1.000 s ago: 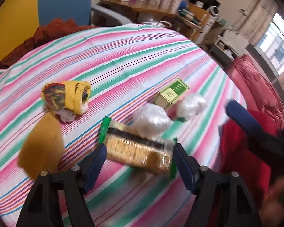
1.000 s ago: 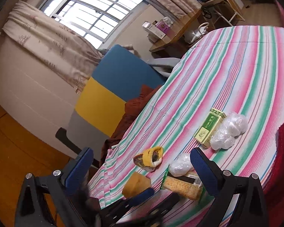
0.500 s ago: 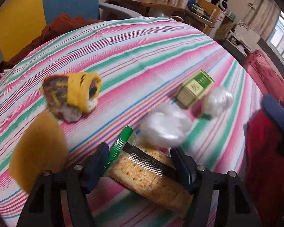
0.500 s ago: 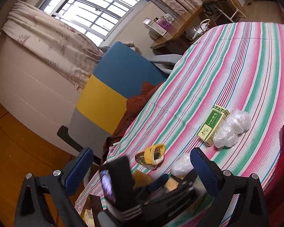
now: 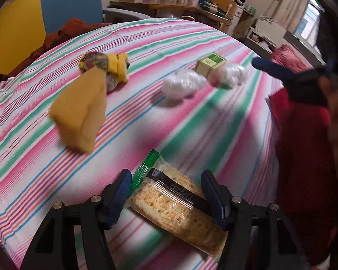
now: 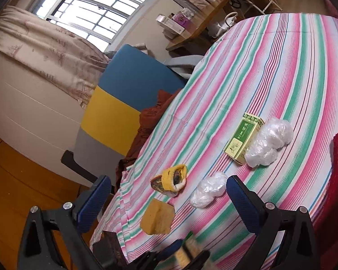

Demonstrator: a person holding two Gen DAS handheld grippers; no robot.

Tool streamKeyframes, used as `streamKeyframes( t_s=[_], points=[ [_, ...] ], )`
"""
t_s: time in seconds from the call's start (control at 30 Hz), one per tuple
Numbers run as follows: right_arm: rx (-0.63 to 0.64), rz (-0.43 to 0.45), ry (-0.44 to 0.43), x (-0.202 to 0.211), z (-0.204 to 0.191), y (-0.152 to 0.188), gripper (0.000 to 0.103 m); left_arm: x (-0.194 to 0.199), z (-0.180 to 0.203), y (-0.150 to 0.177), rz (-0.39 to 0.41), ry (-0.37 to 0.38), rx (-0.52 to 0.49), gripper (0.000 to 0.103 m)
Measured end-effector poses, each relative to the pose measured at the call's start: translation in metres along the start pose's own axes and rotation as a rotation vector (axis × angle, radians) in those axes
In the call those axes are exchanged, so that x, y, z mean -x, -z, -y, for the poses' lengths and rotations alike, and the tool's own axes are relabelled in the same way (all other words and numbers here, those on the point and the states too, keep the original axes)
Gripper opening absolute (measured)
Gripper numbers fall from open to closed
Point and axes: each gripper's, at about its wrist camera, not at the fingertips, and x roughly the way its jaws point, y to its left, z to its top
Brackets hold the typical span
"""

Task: Organize objects
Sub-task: 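Grasp the cracker packet with green ends using the left tool, then lift the cracker packet with the left tool while the right tool grasps a clear plastic bag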

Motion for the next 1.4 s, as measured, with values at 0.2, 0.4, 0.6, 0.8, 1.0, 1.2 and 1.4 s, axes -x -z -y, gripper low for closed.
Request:
streamKeyframes(
  t_s=[0.2,0.4,0.6,0.8,1.0,1.2,1.4],
  points=[
    [-0.033,0.011,-0.003,0.003,0.007,-0.001,0.103,0.016,-0.021,0.018,0.003,0.037,0.083,0.075],
    [-0.033,0.010,0.022,0.002,0.005,0.000,0.103,0.037,-0.043,0.034,0.035,0.035,0.233,0.082],
    [-0.026,0.007,0.055,0.000,0.005,-0.001,0.103,0.044,-0.045,0.044,0.022,0.112,0.358,0.082],
    [-0.003,-0.025,0.050,-0.003,0.001,0.001,0.103,0.024,-0.025,0.030,-0.045,0.089,0.405,0.078],
    [-0.028,-0.039,0.019,-0.005,0.005,0.002,0.103,0.006,-0.004,0.015,-0.044,-0.031,0.276,0.067],
    [0.016,-0.072,0.044,-0.012,-0.003,0.004,0.103,0.016,-0.010,0.036,0.004,-0.047,0.130,0.050],
    [0.019,-0.136,0.120,-0.025,-0.001,0.007,0.103,0.031,-0.026,0.061,0.064,-0.022,0.071,0.050]
  ],
)
